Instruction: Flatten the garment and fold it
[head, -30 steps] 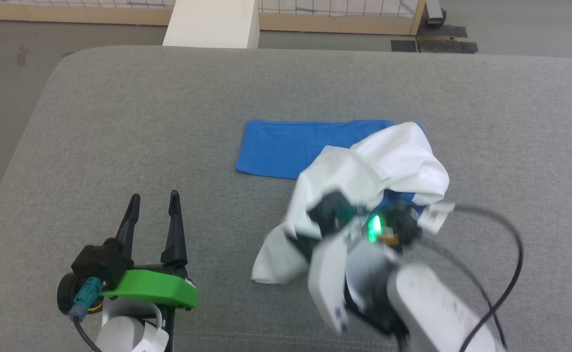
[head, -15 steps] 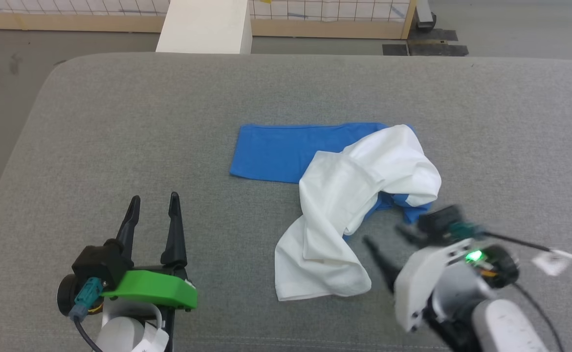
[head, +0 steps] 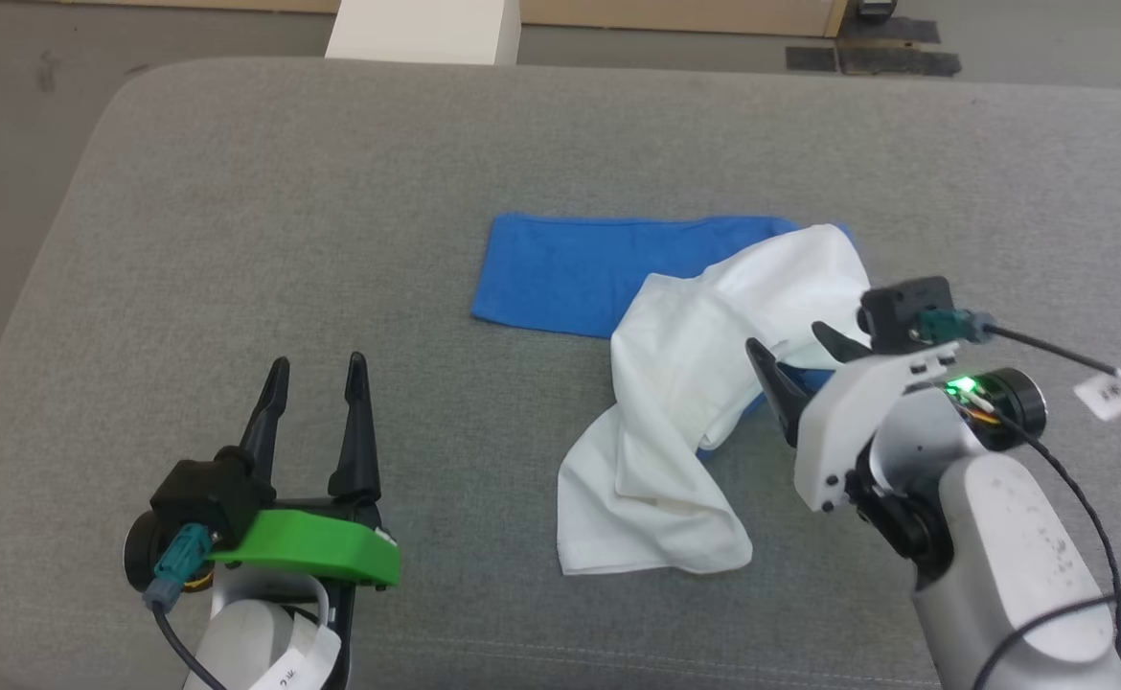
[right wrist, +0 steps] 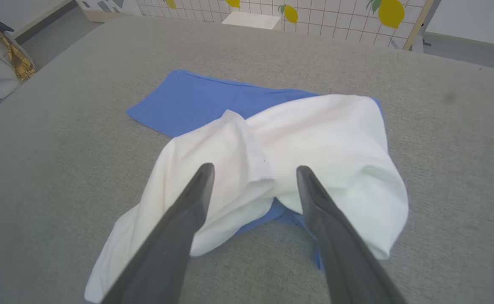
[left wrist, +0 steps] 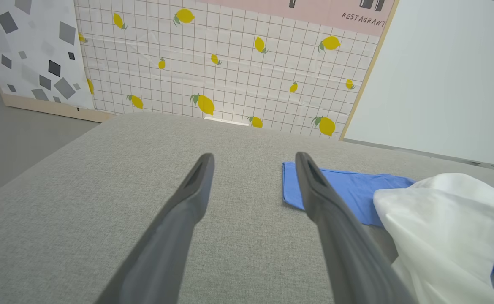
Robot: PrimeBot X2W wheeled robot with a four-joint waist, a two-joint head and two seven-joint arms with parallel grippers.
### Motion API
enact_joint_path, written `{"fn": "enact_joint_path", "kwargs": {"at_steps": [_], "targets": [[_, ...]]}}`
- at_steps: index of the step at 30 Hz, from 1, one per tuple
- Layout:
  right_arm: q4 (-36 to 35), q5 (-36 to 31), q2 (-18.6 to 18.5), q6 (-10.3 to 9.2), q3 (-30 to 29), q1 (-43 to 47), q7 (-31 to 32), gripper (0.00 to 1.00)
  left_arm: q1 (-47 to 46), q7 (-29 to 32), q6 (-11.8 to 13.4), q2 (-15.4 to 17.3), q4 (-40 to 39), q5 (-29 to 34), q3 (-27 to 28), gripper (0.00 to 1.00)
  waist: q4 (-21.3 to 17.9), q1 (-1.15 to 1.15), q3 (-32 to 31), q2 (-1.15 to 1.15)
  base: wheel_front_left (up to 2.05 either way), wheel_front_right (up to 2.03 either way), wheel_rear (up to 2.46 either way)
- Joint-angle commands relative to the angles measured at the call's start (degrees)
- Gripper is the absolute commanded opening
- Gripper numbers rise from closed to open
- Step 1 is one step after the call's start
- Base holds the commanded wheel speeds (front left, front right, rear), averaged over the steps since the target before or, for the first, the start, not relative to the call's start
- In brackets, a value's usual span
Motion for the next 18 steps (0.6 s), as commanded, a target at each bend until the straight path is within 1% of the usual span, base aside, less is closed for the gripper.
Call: {"fn": "enact_joint_path", "kwargs": {"at_steps": [1, 3, 4, 6, 10, 13, 15, 17, 18], "targets": [[2.0, 0.0, 0.1, -0.09, 0.3, -2.2, 0.5, 1.0, -1.2, -0.2, -0.1, -0.1, -0.2, -0.7, -0.1, 1.0, 1.2, 0.0, 1.3, 0.0, 0.0, 0.0, 0.0], [5.0, -0.4, 0.1, -0.09, 1.2, -4.2, 1.3, 1.0, -1.4, -0.2, 0.0, -0.1, -0.1, -0.8, -0.2, 1.0, 1.6, 0.0, 1.7, 0.0, 0.0, 0.0, 0.0], [6.0, -0.2, 0.1, -0.09, 1.5, -4.8, 1.5, 0.76, -1.5, -0.2, 0.0, -0.1, -0.1, -0.8, -0.2, 1.0, 1.8, 0.0, 1.9, 0.0, 0.0, 0.0, 0.0], [7.6, -0.2, 0.1, -0.09, 2.2, -5.9, 1.5, 0.0, -1.5, -0.2, 0.1, -0.1, 0.0, -0.9, -0.2, 1.0, 2.0, 0.0, 2.0, 0.0, 0.0, 0.0, 0.0], [8.7, 0.2, 0.1, -0.09, 2.7, -5.8, 0.9, 0.0, -1.0, -0.2, 0.4, -0.1, 0.1, -0.8, 0.2, 1.0, 1.5, 0.0, 1.4, 0.0, 0.0, 0.0, 0.0], [7.0, 0.7, 0.1, -0.09, 0.4, -3.7, -0.9, 0.0, 0.0, -0.2, 0.5, -0.1, 0.3, -0.6, 0.7, 1.0, 0.7, 0.0, 0.0, 0.0, 0.0, 0.0, 0.0], [4.5, 0.4, 0.1, -0.09, -3.9, -0.9, -1.9, 0.0, 0.5, -0.2, 0.5, -0.1, 0.4, -0.5, 0.9, 1.0, 0.1, 0.0, -1.1, 0.0, 0.0, 0.0, 0.0], [1.1, -0.6, 0.1, -0.09, -10.4, 2.9, -2.4, 0.0, 1.0, -0.2, 0.4, -0.1, 0.5, -0.3, 1.2, 1.0, -0.5, 0.0, -2.1, 0.0, 0.0, 0.0, 0.0], [-1.1, -1.6, 0.1, -0.09, -14.7, 5.4, -2.3, 0.0, 1.3, -0.2, 0.3, -0.1, 0.6, -0.2, 1.3, 1.0, -0.8, 0.0, -2.6, 0.0, 0.0, 0.0, 0.0]]}}
